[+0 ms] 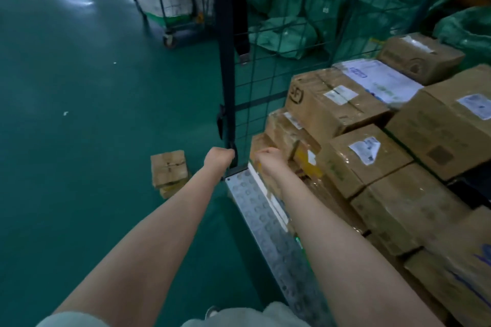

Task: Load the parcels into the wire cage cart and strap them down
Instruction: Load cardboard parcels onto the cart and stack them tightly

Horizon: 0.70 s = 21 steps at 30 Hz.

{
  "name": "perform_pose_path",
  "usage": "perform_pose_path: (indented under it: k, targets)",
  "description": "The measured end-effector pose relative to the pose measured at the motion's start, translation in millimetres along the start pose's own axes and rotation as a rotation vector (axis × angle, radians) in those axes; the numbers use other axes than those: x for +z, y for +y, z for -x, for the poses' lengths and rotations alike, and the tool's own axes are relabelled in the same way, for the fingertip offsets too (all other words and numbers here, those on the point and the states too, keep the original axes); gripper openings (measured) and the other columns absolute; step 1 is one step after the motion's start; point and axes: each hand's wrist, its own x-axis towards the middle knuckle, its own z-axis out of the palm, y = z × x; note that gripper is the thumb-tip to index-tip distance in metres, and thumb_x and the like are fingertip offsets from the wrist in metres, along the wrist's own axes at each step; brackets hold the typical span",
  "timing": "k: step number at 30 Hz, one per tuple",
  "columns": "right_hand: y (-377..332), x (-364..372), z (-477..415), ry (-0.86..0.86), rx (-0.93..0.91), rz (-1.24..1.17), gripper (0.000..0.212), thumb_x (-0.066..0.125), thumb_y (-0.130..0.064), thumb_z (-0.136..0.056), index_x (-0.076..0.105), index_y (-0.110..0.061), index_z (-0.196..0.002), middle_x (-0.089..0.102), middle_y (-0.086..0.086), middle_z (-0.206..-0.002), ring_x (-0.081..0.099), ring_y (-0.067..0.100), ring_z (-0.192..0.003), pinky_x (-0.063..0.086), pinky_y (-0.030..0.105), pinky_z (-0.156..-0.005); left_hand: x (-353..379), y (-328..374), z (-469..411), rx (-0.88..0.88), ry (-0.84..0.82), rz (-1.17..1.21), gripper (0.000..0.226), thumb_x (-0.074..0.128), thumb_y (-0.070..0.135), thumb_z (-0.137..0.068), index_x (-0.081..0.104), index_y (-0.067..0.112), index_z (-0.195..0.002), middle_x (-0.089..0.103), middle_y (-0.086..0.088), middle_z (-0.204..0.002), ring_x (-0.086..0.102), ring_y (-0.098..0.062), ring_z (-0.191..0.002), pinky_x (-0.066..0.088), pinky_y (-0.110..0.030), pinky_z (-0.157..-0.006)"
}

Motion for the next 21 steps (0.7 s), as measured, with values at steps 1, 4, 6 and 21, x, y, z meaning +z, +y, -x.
perform_pose_path:
  k: [1,4,6,21]
  targets:
    - [-6,13,-1,-0.031,0.019,0.004,0.014,0.046,-0.013,-0.086,0.059,-0.01,-0.081,0.051,0.018,-0.081,0.046,0.02,-0.074,0.048,0.031,-0.07,-10,-8,-5,-0.033,0.011,0.028,0.03,0.046,0.013,-0.088,0.034,0.02,-0.062,0.034,-0.002,-0.067,0.036,-0.019,-0.071,0.029,-0.029,-0.064]
    - [-21,44,-8,-0.12,0.041,0.023,0.012,0.046,-0.01,-0.087,0.057,-0.015,-0.088,0.053,0.006,-0.083,0.051,0.024,-0.078,0.045,0.031,-0.066,-36,-25,-22,-0.105,0.036,0.094,0.028,0.045,0.011,-0.087,0.033,0.019,-0.063,0.032,-0.002,-0.067,0.033,-0.019,-0.068,0.026,-0.028,-0.062]
    - [-28,62,-16,-0.166,0.051,0.057,0.013,0.046,-0.01,-0.087,0.056,-0.015,-0.093,0.054,0.006,-0.088,0.053,0.025,-0.081,0.046,0.031,-0.066,-50,-33,-37,-0.141,0.053,0.136,0.028,0.045,0.01,-0.087,0.035,0.018,-0.063,0.037,-0.005,-0.069,0.037,-0.019,-0.07,0.031,-0.029,-0.063]
    - [-136,156,-132,-0.379,0.071,0.161,0.015,0.046,-0.009,-0.091,0.055,-0.011,-0.102,0.049,0.006,-0.093,0.05,0.022,-0.09,0.047,0.033,-0.078,-146,-3,-171,-0.23,0.188,0.118,0.031,0.041,0.009,-0.091,0.034,0.017,-0.061,0.037,0.002,-0.065,0.035,-0.014,-0.059,0.03,-0.026,-0.054]
